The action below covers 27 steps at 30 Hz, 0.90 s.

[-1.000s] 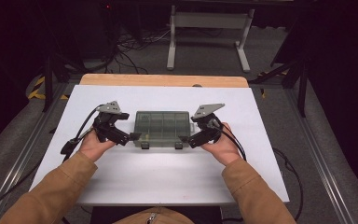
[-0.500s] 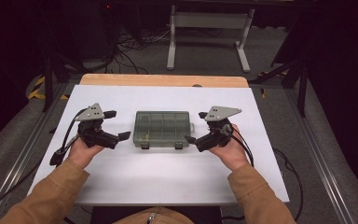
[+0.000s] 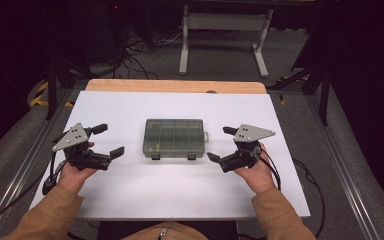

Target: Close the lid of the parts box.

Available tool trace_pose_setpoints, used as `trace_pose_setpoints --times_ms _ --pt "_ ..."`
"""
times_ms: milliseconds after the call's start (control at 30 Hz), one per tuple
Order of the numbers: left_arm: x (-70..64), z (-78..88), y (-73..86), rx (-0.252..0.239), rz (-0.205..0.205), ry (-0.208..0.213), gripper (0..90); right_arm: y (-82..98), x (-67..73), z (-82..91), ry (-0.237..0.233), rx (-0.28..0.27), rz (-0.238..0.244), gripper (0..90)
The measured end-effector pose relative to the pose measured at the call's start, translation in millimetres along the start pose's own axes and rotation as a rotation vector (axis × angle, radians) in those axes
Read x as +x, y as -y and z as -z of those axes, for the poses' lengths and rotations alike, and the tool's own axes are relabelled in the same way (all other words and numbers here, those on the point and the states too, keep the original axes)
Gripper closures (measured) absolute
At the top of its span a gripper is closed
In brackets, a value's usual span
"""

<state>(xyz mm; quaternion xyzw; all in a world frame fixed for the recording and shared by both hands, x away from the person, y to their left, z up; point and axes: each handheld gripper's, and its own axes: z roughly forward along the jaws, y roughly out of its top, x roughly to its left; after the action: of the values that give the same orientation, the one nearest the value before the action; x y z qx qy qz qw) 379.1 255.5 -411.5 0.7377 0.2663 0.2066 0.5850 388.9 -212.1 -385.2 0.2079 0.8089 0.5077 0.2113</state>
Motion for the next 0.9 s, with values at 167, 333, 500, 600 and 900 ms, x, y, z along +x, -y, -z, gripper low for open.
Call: trace_pose_setpoints --times_ms 167,333,500,600,900 --pt "-0.3 9.4 14.3 -0.033 0.014 -0.027 0.2 11.5 3.2 5.5 0.01 -0.035 0.008 0.6" --pt "-1.4 16.4 31.0 -0.055 0.024 -0.058 0.2 24.8 6.5 9.3 0.016 -0.058 0.001 0.4" --pt "-4.1 22.3 42.8 -0.054 0.018 -0.088 0.2 39.1 10.8 9.9 0.021 -0.058 0.007 0.1" --pt "-5.0 21.3 49.3 -0.031 0.022 -0.09 0.4 47.4 13.5 8.9 0.026 -0.058 0.005 0.1" --pt "-5.7 17.4 70.4 -0.028 0.047 -0.105 0.5 75.3 18.9 7.6 0.039 -0.081 -0.061 0.1"
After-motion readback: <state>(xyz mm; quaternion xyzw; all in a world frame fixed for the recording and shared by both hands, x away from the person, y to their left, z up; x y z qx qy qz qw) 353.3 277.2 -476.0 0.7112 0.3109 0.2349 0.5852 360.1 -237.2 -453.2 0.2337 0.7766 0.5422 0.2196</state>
